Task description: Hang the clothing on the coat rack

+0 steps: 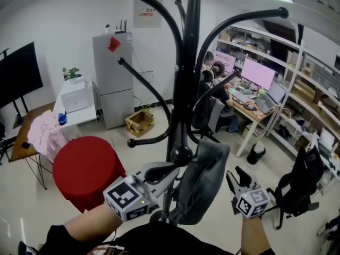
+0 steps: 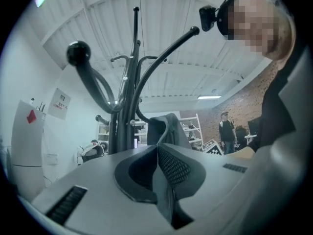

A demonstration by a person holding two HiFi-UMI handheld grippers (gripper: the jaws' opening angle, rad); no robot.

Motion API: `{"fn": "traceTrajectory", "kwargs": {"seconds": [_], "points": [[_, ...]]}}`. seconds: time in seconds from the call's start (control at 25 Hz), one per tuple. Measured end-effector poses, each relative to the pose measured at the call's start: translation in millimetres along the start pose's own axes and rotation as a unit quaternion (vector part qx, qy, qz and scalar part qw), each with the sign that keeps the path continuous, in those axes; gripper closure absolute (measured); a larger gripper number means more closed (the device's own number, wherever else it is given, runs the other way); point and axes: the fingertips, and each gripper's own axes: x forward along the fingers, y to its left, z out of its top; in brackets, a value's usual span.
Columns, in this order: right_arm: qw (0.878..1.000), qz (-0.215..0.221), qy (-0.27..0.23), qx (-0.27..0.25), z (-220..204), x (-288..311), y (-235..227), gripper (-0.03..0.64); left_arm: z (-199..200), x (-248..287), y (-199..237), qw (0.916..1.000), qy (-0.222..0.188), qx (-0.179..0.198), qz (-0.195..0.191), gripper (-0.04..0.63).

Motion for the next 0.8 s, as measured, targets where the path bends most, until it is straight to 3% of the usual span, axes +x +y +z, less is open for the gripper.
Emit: {"fn": "traceTrajectory", "kwargs": {"seconds": [0.24, 0.48, 0.64, 0.8], "points": [[0.999, -0.023, 0.022, 0.02, -26, -35, 33, 0.448, -16, -41, 24, 1.0, 0.001, 0.003, 0.0, 0.595], [0.993, -0.097, 0.045, 0.059, -62, -70, 96, 0.448, -49, -100, 60, 0.9992, 0.027, -0.006, -0.03, 0.595], [0.987, -0.121, 0.043, 0.095, -81, -74, 159, 0.448, -69, -150, 91, 0.9978, 0.049, -0.02, -0.04, 0.595], [0.989, -0.102, 0.043, 0.096, -84, -43, 240, 0.449, -87, -211, 127, 0.9964, 0.071, -0.033, -0.033, 0.595]]}}
